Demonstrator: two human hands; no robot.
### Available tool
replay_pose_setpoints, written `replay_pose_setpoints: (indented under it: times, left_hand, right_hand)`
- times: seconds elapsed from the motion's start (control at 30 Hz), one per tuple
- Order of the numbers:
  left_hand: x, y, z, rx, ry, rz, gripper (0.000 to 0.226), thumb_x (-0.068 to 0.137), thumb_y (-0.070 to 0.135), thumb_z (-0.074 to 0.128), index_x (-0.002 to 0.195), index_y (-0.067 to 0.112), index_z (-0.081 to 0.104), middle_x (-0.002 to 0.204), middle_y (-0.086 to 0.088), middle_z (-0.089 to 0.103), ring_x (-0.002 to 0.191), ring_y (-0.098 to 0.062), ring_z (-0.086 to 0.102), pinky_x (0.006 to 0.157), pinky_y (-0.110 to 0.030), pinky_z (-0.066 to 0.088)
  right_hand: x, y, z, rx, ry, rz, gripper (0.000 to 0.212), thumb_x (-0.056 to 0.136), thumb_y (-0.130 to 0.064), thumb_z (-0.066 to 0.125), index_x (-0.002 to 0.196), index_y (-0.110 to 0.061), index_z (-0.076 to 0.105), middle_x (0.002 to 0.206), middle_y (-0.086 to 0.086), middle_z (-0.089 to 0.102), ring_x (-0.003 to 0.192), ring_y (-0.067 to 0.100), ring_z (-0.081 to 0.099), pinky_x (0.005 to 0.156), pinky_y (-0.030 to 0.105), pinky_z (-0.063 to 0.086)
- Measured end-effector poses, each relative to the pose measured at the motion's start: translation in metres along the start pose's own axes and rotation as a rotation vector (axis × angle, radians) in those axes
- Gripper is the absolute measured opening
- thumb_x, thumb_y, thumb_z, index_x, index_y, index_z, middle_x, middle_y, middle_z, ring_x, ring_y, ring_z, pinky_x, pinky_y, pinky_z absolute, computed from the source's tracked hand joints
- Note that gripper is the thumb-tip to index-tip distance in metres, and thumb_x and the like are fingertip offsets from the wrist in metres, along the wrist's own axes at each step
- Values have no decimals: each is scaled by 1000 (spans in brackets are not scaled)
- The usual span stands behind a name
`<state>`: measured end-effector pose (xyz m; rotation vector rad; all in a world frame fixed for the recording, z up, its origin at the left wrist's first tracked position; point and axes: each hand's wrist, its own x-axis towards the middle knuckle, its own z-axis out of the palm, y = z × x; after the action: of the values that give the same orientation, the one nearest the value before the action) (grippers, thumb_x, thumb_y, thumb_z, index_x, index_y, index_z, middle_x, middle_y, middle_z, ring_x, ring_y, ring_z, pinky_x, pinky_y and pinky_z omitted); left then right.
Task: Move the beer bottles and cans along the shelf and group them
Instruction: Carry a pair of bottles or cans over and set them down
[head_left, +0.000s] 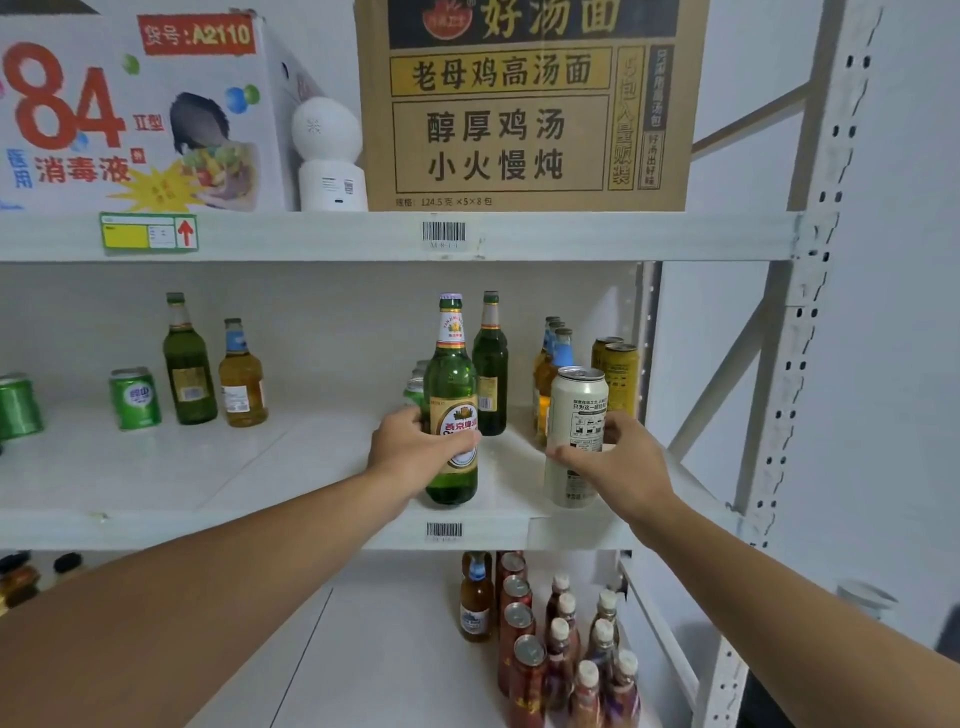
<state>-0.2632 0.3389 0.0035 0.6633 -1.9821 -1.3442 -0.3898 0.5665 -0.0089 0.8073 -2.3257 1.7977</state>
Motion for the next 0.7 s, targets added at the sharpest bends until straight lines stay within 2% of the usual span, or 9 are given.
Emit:
replay_pose_setpoints:
  times: [0.17,0.3,0.47,0.6,0.7]
  left_hand:
    - [28,-8,19,19,-13,6,48,71,37,102,111,27,76,111,5,81,104,-19,78,98,-46,65]
    - [62,-5,34,18,-34,25,55,71,35,102,119,24,76,115,3,81,105,-20,78,98,-45,65]
    - [96,-11,64,-2,-38,15,53,75,34,100,118,20,74,114,1,80,105,-23,77,95,-44,64]
    - [108,-18,82,27,-7,12,49,71,35,101,112,22,77,109,1,83,99,-21,79,91,-42,66]
    - [114,-22,91,38,0,3,53,70,35,101,114,21,76,110,0,82,99,-23,78,92,-45,66]
  right_hand:
    - [14,7,2,2,-8,8,65,75,-36,97,130,-24,65,115,-9,73,105,7,69,78,27,53]
    - [29,10,2,-17,19,25,64,74,-35,98,128,-23,66,114,-9,73,104,7,69,76,25,54]
    - [48,15,8,-78,63,17,62,71,-37,98,123,-27,67,109,-12,76,101,8,72,82,33,62]
    - [55,11,19,-25,25,-2,56,73,-33,98,121,-27,69,109,-12,77,102,6,72,78,26,59]
    - [61,9,26,19,-13,-23,57,76,-29,97,124,-25,67,113,-11,75,104,4,71,74,20,55]
